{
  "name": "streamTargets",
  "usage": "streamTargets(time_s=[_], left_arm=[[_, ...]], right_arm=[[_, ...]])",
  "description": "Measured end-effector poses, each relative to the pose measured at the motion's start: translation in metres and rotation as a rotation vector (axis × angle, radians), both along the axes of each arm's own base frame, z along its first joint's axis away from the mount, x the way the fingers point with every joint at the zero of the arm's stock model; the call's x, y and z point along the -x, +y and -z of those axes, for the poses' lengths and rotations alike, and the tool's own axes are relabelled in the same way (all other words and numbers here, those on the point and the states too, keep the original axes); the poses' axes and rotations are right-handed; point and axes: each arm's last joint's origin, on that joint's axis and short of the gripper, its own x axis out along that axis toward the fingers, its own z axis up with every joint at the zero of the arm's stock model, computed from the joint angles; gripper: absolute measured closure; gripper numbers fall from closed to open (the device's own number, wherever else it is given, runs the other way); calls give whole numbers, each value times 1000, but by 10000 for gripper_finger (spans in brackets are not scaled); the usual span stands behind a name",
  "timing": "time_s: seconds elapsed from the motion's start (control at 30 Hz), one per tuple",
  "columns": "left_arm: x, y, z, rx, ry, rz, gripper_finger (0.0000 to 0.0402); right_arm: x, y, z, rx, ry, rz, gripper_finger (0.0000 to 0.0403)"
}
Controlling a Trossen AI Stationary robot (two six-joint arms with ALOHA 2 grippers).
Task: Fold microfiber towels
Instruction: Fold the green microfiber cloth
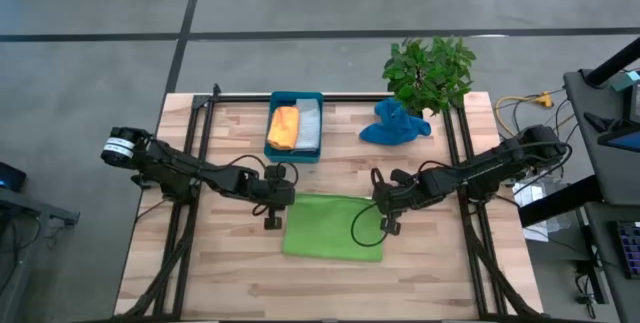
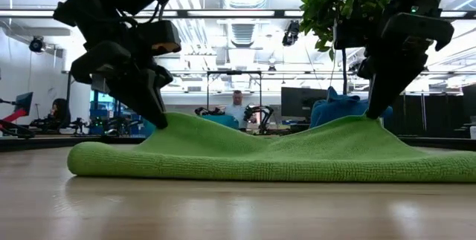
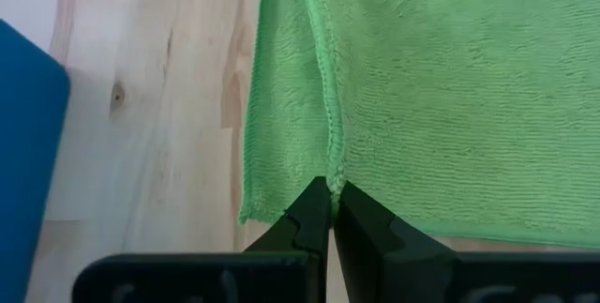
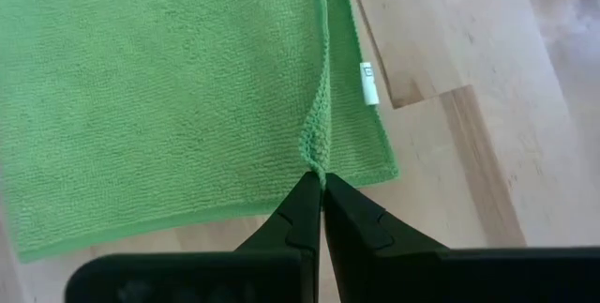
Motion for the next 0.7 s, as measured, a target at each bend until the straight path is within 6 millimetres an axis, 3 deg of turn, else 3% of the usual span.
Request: streamTargets(time_s=[0.27, 0.4, 0.7], left_arm=[[-3, 7, 9, -16, 36, -39, 399], [-4, 15, 9, -39, 36, -87, 372], [2, 29, -7, -17, -10, -165, 271]], right_arm=[[0, -11, 3, -20, 7, 99, 394], [-1, -16, 4, -29, 7, 149, 385], [0, -21, -12, -12, -28, 185, 289]])
